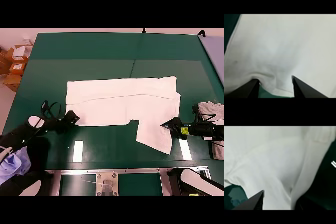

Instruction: Fold the shirts.

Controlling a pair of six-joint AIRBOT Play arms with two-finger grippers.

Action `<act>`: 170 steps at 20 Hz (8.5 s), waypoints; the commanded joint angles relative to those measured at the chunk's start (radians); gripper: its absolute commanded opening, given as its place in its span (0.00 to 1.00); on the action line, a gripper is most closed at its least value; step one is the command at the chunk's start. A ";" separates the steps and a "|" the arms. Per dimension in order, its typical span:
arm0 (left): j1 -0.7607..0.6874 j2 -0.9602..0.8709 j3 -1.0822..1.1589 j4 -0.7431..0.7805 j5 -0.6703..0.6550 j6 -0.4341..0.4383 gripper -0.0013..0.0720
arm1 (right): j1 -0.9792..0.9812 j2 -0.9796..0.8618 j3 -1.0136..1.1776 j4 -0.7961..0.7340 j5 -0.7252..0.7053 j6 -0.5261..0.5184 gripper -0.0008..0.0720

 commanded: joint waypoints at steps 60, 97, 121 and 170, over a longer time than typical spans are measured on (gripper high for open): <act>0.333 -0.727 1.311 0.059 -0.817 0.279 0.36 | 0.001 -0.574 1.105 -0.121 0.245 0.061 0.83; -0.430 -1.012 1.273 -0.174 -0.055 0.405 0.05 | 0.397 -0.487 1.527 0.298 0.629 0.164 0.03; 0.238 -0.522 1.357 0.401 -0.996 0.435 0.05 | 1.241 -0.908 1.526 0.230 -0.492 0.237 0.64; 0.238 -0.522 1.357 0.438 -1.025 0.427 0.05 | -0.444 -0.287 1.341 -0.089 0.340 0.428 0.03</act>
